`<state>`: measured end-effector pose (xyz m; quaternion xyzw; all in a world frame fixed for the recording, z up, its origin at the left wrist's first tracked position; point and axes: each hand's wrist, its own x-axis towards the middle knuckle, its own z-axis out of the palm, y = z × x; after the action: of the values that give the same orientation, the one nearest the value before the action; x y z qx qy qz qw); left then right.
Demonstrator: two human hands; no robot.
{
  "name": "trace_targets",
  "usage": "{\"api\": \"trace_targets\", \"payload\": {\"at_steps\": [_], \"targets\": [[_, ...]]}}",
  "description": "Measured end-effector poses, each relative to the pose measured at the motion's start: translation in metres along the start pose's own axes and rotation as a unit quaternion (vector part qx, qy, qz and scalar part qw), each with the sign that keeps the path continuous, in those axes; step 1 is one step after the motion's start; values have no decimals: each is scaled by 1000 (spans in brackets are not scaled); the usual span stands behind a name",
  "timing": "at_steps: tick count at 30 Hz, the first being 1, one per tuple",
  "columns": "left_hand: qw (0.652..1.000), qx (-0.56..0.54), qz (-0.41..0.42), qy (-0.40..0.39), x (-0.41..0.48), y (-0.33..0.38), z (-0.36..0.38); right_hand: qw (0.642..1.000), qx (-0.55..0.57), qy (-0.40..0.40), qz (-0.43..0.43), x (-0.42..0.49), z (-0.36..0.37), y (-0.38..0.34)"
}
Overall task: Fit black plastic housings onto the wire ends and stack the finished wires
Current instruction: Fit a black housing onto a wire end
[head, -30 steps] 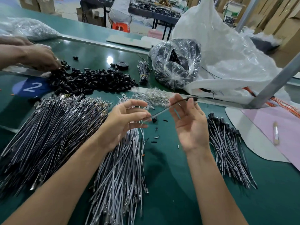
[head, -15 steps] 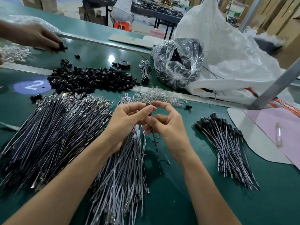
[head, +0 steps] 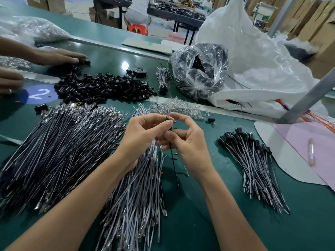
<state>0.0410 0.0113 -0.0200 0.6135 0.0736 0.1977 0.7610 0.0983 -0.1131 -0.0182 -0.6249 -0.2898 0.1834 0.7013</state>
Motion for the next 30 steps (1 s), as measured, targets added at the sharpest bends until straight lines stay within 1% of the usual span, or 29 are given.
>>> {"api": "trace_targets", "payload": {"at_steps": [3,8,15,22,25,30], "targets": [[999,-48,2,-2,0,2,-2,1000,-2,-5,0,0,1,0],[995,-88,17,37,1,3,-2,1000,-11,-8,-1,-1,0,0],[994,-99,25,47,2,5,-2,1000,-9,-9,-4,-1,2,1],[995,-85,41,28,1,5,-4,1000,-5,-1,-10,-2,1,1],[996,-72,47,36,2,5,-4,1000,-10,2,-6,-2,1,1],[994,-88,42,51,2,5,-2,999,-33,11,-1,-1,1,1]]}}
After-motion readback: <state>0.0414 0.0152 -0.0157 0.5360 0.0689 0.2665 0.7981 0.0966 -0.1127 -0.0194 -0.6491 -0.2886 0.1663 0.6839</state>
